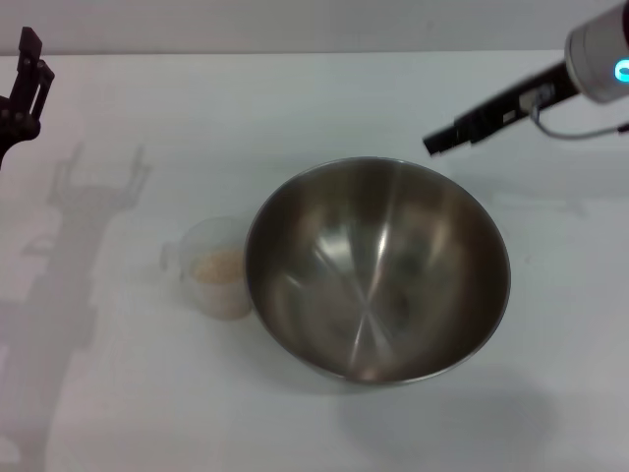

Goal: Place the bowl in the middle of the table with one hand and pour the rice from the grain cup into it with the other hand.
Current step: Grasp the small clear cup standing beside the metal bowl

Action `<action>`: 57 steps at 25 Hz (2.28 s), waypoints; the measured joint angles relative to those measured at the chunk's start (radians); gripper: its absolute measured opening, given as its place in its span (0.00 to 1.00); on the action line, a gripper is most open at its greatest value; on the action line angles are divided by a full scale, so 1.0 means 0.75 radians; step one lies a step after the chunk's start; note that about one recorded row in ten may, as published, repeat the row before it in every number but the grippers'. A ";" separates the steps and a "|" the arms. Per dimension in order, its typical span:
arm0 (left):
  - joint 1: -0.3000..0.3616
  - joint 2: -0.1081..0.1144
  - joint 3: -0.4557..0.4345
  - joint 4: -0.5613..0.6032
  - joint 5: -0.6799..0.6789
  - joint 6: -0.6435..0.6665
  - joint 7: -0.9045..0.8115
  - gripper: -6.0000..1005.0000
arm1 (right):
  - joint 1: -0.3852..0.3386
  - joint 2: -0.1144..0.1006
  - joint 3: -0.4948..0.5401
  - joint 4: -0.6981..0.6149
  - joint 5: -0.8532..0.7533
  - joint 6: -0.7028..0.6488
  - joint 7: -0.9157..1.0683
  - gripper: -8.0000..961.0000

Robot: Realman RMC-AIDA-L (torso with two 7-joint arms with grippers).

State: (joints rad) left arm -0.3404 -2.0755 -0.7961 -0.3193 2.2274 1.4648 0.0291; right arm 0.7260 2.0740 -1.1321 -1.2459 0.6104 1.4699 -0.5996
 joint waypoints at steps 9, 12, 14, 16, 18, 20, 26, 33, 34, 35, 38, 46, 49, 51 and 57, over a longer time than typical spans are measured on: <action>0.010 0.003 -0.002 0.011 -0.001 0.000 0.000 0.75 | -0.134 0.005 -0.249 -0.181 -0.001 -0.619 -0.121 0.55; 0.010 0.003 -0.002 0.011 -0.001 0.000 0.000 0.75 | -0.203 0.007 -0.371 -0.198 -0.002 -0.893 -0.142 0.55; 0.011 0.004 -0.002 0.014 -0.002 0.014 0.000 0.75 | -0.308 0.008 -0.569 -0.185 -0.002 -1.327 -0.163 0.55; 0.014 0.004 -0.002 0.014 -0.002 0.018 0.000 0.75 | -0.376 0.009 -0.708 -0.144 -0.002 -1.656 -0.168 0.55; 0.018 0.002 -0.002 0.014 -0.002 0.019 0.000 0.75 | -0.409 0.009 -0.790 -0.109 -0.002 -1.844 -0.170 0.55; 0.028 0.000 -0.002 0.007 -0.002 0.021 0.000 0.75 | -0.449 0.010 -0.956 0.013 -0.009 -2.263 -0.170 0.55; 0.045 -0.004 -0.002 -0.002 -0.002 0.028 -0.030 0.74 | -0.437 0.017 -1.289 0.578 -0.006 -3.398 0.070 0.55; 0.062 0.004 0.001 0.008 -0.001 0.042 -0.125 0.74 | -0.423 0.011 -1.281 1.202 -0.007 -4.030 0.814 0.55; 0.073 0.003 0.007 0.007 0.004 0.059 -0.127 0.74 | -0.429 0.010 -1.258 1.310 -0.007 -4.088 0.914 0.55; 0.077 0.003 0.008 0.007 0.005 0.063 -0.127 0.74 | -0.429 0.010 -1.258 1.310 -0.007 -4.088 0.914 0.55; 0.101 0.000 0.027 0.005 0.008 0.075 -0.126 0.74 | -0.446 0.010 -1.223 1.417 -0.007 -4.115 0.988 0.55; 0.162 0.003 0.156 0.010 0.010 0.082 -0.111 0.73 | -0.471 0.011 -1.133 1.511 -0.003 -4.076 1.009 0.55; 0.212 0.006 0.269 0.015 0.010 0.129 -0.109 0.73 | -0.467 0.008 -1.086 1.520 -0.002 -4.043 1.002 0.55; 0.232 0.007 0.327 0.023 0.010 0.158 -0.109 0.73 | -0.466 0.007 -1.070 1.521 -0.002 -4.037 1.001 0.55; 0.268 0.006 0.396 0.041 0.011 0.163 -0.105 0.73 | -0.463 0.006 -1.038 1.524 -0.002 -4.033 1.001 0.55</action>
State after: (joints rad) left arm -0.1394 -2.0710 -0.4989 -0.2886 2.2353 1.5867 -0.0495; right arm 0.3786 2.0785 -1.9105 -0.1031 0.6091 -1.5548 0.1514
